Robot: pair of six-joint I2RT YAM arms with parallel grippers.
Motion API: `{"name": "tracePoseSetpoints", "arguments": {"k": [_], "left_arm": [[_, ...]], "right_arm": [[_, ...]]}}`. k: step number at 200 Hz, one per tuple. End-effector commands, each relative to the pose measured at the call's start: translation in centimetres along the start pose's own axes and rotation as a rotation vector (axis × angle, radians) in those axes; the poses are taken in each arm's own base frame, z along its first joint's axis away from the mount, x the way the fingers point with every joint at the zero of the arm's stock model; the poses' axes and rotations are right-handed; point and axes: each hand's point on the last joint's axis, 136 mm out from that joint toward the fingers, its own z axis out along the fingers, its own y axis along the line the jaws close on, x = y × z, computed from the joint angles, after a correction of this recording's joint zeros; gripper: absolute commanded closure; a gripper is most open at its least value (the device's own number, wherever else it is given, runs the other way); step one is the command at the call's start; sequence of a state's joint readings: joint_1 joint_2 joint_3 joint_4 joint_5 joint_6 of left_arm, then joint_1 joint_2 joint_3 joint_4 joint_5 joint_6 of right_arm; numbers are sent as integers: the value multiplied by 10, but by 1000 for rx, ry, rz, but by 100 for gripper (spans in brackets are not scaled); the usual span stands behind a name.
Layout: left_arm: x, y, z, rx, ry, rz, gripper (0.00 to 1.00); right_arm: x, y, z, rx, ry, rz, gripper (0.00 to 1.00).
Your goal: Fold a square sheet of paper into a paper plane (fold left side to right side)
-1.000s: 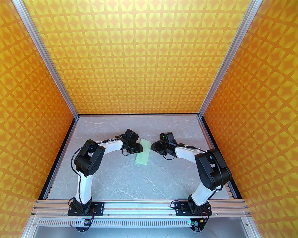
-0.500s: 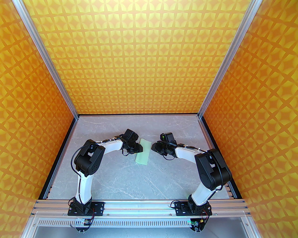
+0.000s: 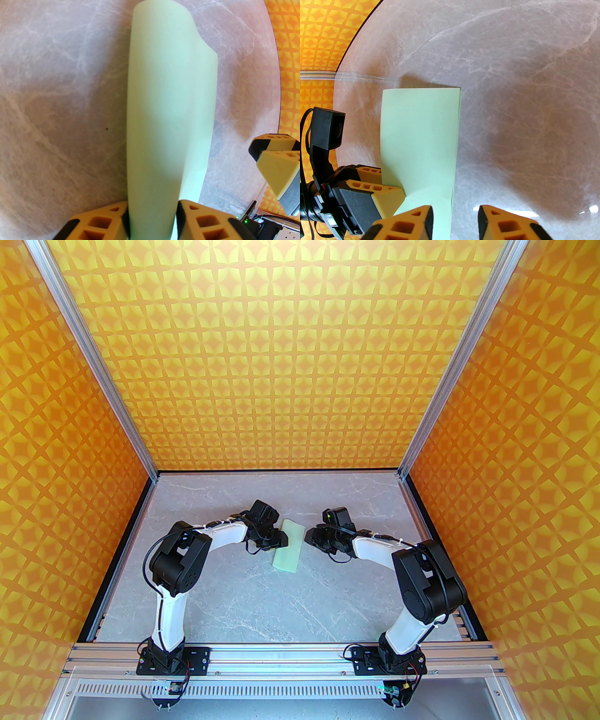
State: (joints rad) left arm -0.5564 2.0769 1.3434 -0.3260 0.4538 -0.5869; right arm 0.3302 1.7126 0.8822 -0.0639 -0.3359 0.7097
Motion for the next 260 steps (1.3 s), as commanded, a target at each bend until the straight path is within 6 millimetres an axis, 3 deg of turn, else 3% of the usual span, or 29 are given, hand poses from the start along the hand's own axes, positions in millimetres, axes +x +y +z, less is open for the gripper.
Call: {"name": "tracePoseSetpoints", "arguments": {"k": [1,28,69,160,228,260], "left_arm": [[17,33,26,-96,63,-27,60],[18,34,27,-98,67,-30,61],[17,31,28,-96,68,-26,60],[19,30,29,-97,73,-22,61],[19,29,29,-98,75,-18,60],[12,23,18,-89,57,-10,57]], "right_arm": [[-5,4,-5,-21,-20,8,62],[-2,10,0,-61,-6,25,67],[4,23,14,-114,16,48,100],[22,35,41,-121,70,71,100],[37,-3,51,67,131,92,100],[44,-14,51,113,156,90,100]]}}
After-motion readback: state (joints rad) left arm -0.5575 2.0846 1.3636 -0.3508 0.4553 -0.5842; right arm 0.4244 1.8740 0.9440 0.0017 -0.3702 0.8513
